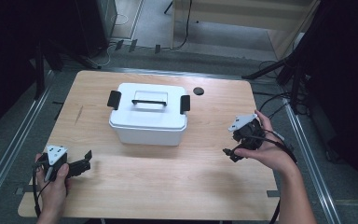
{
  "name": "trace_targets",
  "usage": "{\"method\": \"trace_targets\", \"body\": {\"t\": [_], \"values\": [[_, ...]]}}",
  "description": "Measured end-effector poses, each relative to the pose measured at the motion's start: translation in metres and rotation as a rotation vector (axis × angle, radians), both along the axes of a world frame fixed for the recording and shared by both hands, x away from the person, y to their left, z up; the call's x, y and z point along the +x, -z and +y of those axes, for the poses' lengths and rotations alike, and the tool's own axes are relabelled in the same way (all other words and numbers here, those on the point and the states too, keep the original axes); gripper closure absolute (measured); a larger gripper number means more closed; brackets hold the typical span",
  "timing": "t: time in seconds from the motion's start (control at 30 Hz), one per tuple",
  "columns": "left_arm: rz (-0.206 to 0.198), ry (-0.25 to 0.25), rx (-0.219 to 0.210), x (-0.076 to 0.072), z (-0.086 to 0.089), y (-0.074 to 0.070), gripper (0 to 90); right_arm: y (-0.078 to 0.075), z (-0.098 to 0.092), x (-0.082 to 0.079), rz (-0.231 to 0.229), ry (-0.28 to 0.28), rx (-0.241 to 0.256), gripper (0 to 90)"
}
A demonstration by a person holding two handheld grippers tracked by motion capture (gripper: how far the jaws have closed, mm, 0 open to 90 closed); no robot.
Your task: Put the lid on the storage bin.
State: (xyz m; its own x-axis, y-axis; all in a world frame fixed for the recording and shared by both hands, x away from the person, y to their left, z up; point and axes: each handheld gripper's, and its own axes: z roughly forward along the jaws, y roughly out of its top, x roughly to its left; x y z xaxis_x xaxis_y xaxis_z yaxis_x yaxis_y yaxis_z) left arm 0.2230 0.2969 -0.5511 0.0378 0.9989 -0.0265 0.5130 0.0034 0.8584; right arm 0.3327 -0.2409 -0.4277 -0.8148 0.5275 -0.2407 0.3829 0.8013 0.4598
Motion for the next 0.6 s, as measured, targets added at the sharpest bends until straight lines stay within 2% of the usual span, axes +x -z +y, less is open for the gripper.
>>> {"method": "trace_targets", "body": {"t": [0.33, 0.6], "values": [[0.003, 0.000, 0.002, 0.000, 0.000, 0.000, 0.0, 0.022, -0.020, -0.020, -0.006, 0.082, 0.025, 0.0], [0.003, 0.001, 0.006, 0.000, 0.000, 0.000, 0.0, 0.039, -0.033, -0.035, -0.026, 0.125, 0.058, 0.0]]}}
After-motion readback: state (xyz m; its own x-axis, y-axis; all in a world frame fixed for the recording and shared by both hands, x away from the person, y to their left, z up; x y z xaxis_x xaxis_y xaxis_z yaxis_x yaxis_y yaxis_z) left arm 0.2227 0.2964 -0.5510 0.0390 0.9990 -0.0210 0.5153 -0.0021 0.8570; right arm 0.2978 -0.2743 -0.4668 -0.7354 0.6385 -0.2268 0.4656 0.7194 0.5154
